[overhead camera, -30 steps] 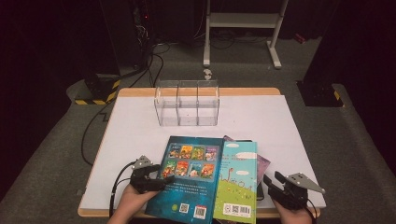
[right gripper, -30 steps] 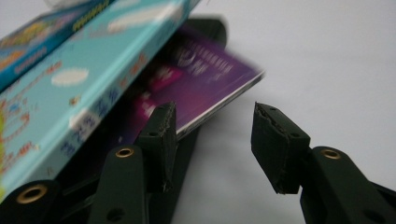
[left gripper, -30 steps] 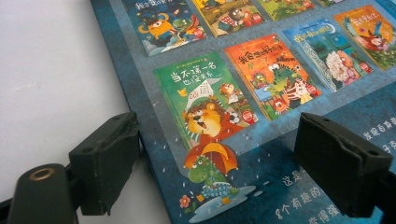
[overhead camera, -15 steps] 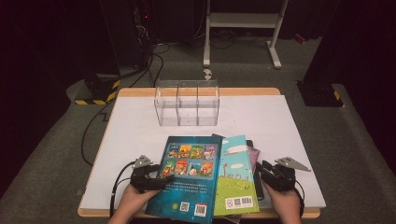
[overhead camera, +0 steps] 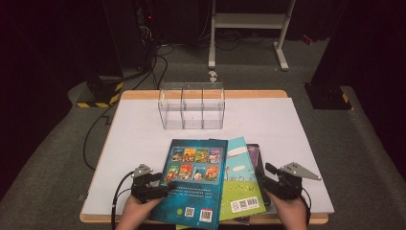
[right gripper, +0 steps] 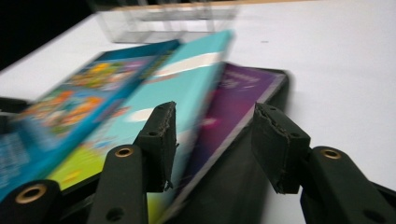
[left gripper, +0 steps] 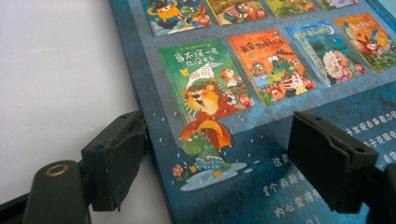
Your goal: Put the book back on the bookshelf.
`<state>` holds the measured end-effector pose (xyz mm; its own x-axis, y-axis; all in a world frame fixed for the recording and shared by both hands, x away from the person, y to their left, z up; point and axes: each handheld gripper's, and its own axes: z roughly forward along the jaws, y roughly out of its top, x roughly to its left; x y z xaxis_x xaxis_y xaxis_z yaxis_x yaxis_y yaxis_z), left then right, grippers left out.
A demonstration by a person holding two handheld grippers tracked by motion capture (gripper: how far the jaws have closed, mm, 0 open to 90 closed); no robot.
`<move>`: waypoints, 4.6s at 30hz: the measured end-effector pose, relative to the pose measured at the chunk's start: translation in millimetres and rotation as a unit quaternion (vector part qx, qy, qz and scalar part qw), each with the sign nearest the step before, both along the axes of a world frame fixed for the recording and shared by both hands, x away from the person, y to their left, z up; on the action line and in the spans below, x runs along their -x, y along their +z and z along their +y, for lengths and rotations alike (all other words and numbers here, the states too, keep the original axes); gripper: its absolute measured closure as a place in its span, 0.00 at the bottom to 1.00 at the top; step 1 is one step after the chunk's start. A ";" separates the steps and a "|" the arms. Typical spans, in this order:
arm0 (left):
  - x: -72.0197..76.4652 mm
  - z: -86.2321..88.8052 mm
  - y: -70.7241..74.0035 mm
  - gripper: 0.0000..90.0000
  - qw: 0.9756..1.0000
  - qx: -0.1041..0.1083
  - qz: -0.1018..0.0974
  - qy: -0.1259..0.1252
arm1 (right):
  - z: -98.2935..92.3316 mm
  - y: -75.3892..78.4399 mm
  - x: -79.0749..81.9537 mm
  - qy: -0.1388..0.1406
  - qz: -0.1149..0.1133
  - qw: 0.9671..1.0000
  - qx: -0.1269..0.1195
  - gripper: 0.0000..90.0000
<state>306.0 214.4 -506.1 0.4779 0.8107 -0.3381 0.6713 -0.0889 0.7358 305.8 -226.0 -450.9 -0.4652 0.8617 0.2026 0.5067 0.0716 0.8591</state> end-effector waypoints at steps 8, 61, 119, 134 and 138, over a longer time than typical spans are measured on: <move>-1.7 -19.7 2.0 0.29 0.999 0.013 0.001 -0.029 | 22.2 -5.4 11.3 0.037 -0.002 0.999 0.033 0.69; -14.3 -72.5 15.0 0.50 0.994 0.007 -0.068 -0.091 | 13.1 -0.4 -25.1 0.048 0.073 0.996 -0.007 0.33; -20.9 -66.8 19.4 0.33 0.992 0.083 -0.040 -0.091 | 36.0 67.5 -23.2 0.106 0.034 0.994 0.007 0.68; -50.1 -58.8 12.0 0.18 0.973 0.207 0.014 -0.100 | 48.5 74.1 -13.4 0.131 -0.020 0.991 0.004 0.71; -49.4 -60.5 17.7 0.23 0.975 0.196 0.008 -0.103 | 47.3 72.7 -14.5 0.133 -0.019 0.991 0.000 0.71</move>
<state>355.4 153.9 -488.4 0.6084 0.5056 -0.6117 0.6811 0.0630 0.7295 320.3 -178.7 -378.2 -0.6833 0.7076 0.1802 0.4366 0.1981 0.8776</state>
